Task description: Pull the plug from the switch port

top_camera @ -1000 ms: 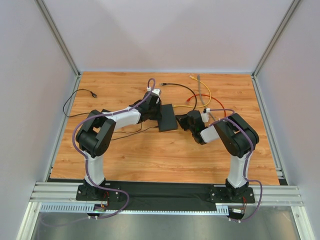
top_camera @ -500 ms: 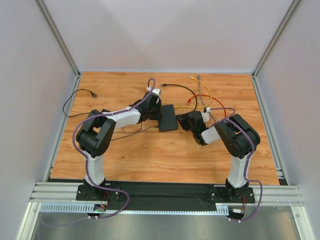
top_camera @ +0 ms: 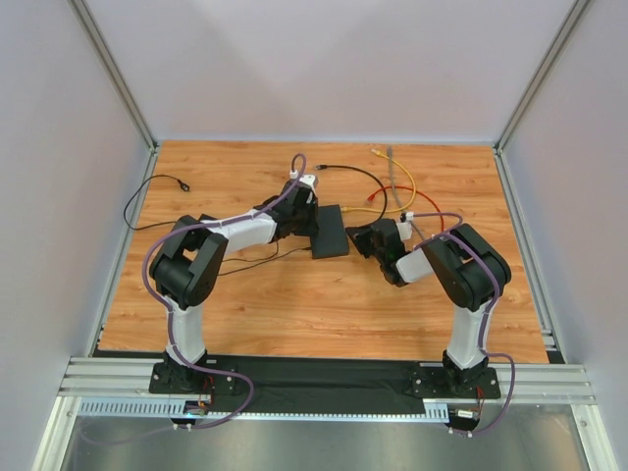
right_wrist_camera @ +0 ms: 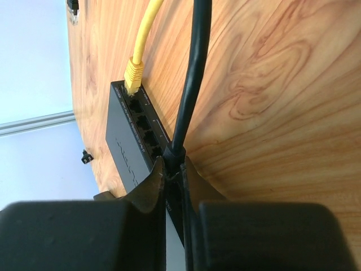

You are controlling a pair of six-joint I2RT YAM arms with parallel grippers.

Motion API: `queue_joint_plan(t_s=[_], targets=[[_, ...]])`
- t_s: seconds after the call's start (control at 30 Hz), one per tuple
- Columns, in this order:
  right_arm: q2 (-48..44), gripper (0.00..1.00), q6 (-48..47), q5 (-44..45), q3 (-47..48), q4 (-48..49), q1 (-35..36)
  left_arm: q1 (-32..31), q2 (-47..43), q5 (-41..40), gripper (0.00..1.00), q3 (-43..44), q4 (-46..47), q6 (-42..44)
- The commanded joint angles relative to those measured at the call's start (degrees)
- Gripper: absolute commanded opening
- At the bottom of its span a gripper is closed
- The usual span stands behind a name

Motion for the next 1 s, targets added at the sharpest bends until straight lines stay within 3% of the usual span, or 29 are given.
queue_joint_plan(t_s=[0.0, 0.23, 0.5, 0.97], targets=[[2.0, 0.03, -2.1, -0.1, -1.3, -4.7, -0.2, -1.4, 1.6, 0.5, 0.0, 0.8, -2.5, 2.9], [1.4, 0.0, -2.9, 0.2, -1.2, -5.2, -0.3, -4.7, 2.9, 1.8, 0.0, 5.1, -3.1, 7.0], [1.2, 0.0, -2.7, 1.2, -1.2, -5.0, -0.2, -4.8, 9.8, -2.1, 0.0, 11.9, -13.0, 4.0], [-0.9, 0.0, -1.2, 6.8, 1.6, -16.2, -0.1, -4.8, 15.3, -6.7, 0.0, 16.3, -20.8, 0.5]])
